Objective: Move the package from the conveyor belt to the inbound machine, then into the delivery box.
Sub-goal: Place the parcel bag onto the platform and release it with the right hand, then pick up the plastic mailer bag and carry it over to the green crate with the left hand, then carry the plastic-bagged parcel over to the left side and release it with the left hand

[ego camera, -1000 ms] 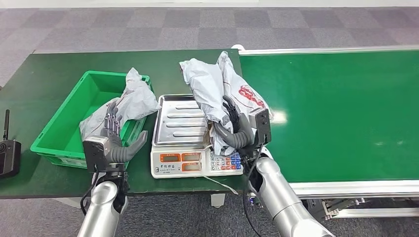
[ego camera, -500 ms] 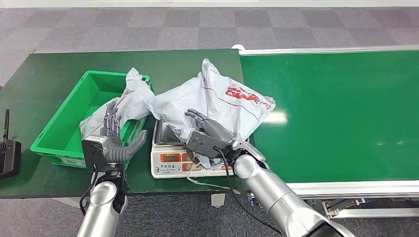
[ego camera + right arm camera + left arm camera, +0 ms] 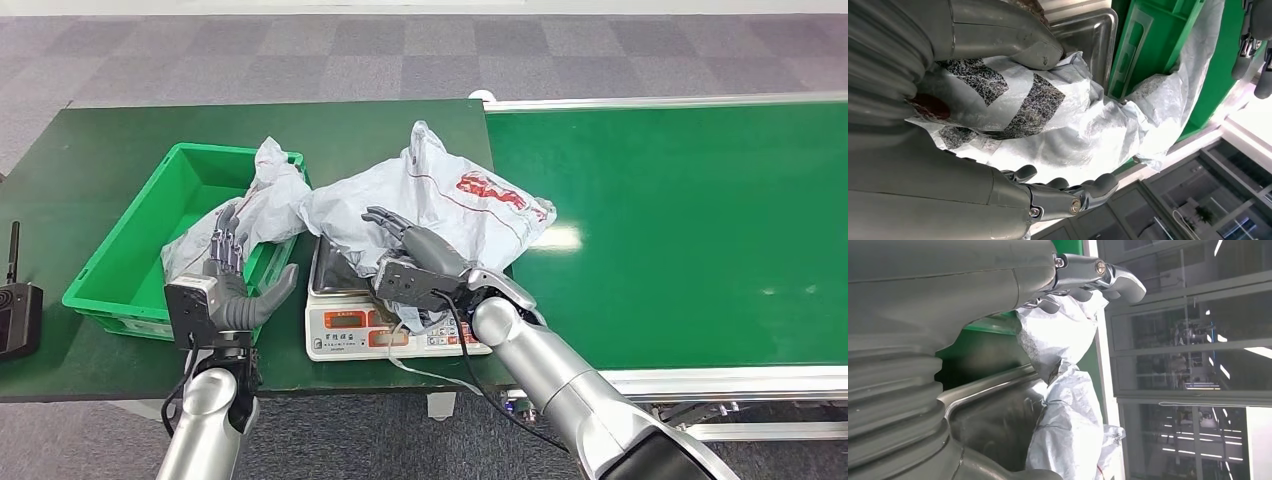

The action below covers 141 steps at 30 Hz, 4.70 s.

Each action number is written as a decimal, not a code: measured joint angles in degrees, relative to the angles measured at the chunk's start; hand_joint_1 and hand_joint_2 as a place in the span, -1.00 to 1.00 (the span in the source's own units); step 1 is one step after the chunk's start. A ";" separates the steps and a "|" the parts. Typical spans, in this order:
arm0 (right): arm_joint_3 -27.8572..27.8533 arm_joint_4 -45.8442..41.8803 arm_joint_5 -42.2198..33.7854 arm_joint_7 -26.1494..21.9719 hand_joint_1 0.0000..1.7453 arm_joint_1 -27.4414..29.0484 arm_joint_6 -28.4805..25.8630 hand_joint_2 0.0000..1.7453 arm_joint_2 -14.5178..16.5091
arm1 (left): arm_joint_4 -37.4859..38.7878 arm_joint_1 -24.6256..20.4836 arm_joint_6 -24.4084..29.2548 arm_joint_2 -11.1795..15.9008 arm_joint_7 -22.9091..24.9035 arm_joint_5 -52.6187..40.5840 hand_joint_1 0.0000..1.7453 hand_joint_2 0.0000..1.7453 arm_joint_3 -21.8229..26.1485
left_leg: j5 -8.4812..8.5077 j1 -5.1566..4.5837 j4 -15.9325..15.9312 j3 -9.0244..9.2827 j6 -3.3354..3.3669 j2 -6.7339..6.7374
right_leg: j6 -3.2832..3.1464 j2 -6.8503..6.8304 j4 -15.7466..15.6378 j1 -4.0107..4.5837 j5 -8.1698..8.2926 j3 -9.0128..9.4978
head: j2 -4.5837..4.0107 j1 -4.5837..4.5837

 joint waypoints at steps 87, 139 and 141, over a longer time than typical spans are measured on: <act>-14.03 -3.69 -34.68 -1.92 -1.00 2.04 -7.25 1.00 -3.41 | 42.51 -47.36 -26.42 7.14 0.03 -37.44 1.00 1.00 -34.90 | 0.26 0.00 0.03 -0.01 -0.06 -0.07 | -0.06 -0.06 0.02 -0.01 0.33 -0.04 | 0.00 0.00; -18.93 -11.04 -28.76 1.10 -1.00 10.45 -8.77 1.00 -6.37 | 30.01 -25.94 -5.11 31.66 16.04 -48.32 -1.00 1.00 -10.21 | 0.23 0.01 -0.09 -0.02 -0.19 0.13 | -0.21 0.09 0.08 0.01 0.21 -0.19 | 0.00 -0.01; -18.94 -11.52 -28.42 1.11 -1.00 10.83 -8.99 1.00 -6.37 | 28.52 -25.82 -4.69 30.74 15.59 -46.67 -1.00 1.00 -9.61 | 0.23 0.01 -0.09 -0.02 -0.19 0.11 | -0.21 0.07 0.08 0.01 0.22 -0.18 | 0.00 -0.01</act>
